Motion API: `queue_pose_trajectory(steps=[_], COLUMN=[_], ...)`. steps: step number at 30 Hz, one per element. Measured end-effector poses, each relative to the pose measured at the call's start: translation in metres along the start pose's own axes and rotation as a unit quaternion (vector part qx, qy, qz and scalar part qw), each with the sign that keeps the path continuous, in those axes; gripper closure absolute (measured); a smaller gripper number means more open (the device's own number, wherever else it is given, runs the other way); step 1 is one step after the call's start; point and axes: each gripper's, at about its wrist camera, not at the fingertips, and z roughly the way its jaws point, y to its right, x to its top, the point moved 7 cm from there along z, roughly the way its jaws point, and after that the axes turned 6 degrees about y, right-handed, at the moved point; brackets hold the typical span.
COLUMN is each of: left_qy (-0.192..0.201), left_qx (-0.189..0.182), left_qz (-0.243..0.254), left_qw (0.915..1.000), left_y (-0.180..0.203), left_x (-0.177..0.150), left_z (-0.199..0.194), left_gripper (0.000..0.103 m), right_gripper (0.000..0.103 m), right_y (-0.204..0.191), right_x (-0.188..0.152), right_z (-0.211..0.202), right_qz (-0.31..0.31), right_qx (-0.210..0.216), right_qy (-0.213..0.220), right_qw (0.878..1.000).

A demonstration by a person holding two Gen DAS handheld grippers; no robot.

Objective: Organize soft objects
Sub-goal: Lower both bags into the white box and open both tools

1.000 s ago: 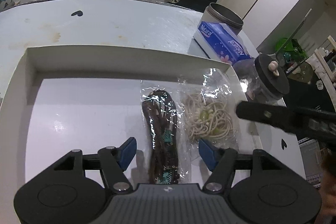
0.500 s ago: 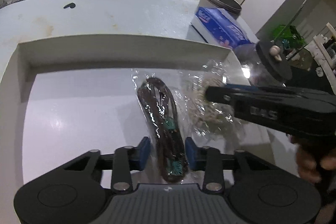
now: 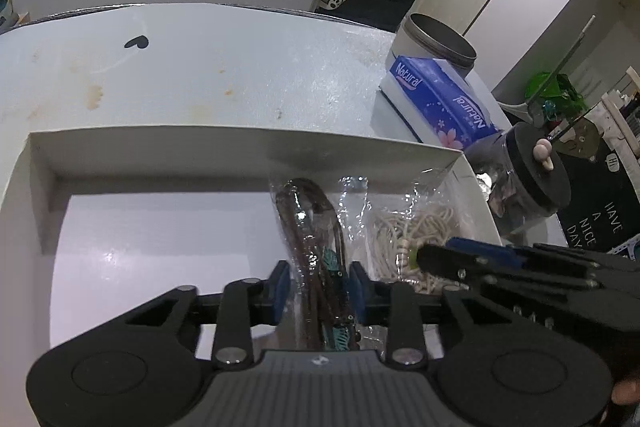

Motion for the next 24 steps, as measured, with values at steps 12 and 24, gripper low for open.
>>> queue_pose_trajectory(steps=[12,24], left_qy=[0.031,0.072], left_qx=[0.006,0.025], left_qz=[0.025,0.035], left_qw=[0.9992,0.9964], left_y=[0.009,0.014], left_x=[0.002,-0.006], left_z=[-0.04,-0.1], left_gripper=[0.028,0.004], right_gripper=[0.073,0.045], right_y=[0.001,0.002], right_x=[0.009,-0.001], right_z=[-0.035,-0.1], right_qz=[0.037,0.024], right_qx=[0.003,-0.023], right_qy=[0.027,0.075], right_qw=[0.999,0.997])
